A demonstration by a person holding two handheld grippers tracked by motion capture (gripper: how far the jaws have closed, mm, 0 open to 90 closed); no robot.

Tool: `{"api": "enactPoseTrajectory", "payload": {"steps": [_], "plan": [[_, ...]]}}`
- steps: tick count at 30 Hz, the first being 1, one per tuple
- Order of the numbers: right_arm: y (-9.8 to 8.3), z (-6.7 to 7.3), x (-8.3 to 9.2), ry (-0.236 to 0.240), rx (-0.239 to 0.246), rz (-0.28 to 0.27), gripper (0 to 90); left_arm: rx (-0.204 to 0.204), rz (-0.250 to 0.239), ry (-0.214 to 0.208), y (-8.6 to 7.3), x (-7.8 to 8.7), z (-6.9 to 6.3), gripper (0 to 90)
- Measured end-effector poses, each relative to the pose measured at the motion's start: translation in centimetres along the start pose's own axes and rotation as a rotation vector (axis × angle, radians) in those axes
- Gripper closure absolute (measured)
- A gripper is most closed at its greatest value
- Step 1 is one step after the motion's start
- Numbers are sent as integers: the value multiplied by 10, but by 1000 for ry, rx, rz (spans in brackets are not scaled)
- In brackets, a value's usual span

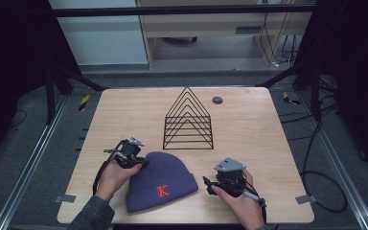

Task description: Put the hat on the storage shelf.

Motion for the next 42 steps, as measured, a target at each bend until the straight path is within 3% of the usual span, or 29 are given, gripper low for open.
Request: {"api": "enactPoseTrajectory", "payload": {"steps": [10,11,18,22,31,38,42], "plan": [[5,2,2,12,12,-10,196,-98,-131,30,18,42,-20,780],[5,3,1,15,13,-11,192,-133,-154,38,23,52,-25,781],[8,12,0,55,34,-16,161,-214,-204,87,33,78,-35,785],[10,19,1,75,34,-32,168,-231,-205,96,34,85,-37,786],[10,22,1,87,43,-40,301,-251,-230,88,34,98,-38,785],[18,41,-2,174,63,-52,321,-283,-238,107,41,107,-39,787],[19,48,-5,200,82,-54,339,-306,-255,110,46,114,-41,787]]}}
Point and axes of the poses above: each handheld gripper's, and its own axes: x roughly backward along the jaws, y roughly out of its top, z roughly to its left, the point moved 9 cm from there along -x, roughly forward along the jaws, and after that the axes turned 2 degrees about -x, right-handed, at the moved point
